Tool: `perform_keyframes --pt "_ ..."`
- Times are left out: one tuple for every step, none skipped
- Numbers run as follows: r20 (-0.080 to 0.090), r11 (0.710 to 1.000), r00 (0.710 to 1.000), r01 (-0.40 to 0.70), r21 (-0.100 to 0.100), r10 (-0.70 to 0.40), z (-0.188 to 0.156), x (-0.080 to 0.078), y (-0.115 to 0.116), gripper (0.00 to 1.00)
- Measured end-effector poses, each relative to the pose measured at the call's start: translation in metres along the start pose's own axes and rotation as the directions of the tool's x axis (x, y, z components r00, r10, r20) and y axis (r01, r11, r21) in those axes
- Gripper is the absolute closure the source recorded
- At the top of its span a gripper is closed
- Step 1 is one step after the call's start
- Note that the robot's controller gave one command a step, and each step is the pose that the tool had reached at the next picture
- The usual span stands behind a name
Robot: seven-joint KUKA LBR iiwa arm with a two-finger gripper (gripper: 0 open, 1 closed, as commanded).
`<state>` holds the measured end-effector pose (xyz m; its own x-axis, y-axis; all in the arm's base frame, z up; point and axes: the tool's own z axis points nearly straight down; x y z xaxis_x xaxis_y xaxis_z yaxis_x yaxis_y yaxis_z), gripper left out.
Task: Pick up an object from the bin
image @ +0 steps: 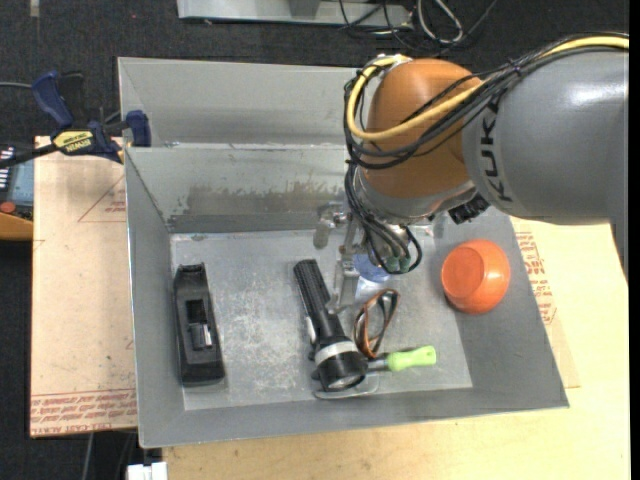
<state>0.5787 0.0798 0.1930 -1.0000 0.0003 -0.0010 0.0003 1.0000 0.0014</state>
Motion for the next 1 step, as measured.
perform_keyframes --pt "0.001 0.797 0.797 0.604 0.0 -0.604 0.0518 0.0154 -0.0112 0.0"
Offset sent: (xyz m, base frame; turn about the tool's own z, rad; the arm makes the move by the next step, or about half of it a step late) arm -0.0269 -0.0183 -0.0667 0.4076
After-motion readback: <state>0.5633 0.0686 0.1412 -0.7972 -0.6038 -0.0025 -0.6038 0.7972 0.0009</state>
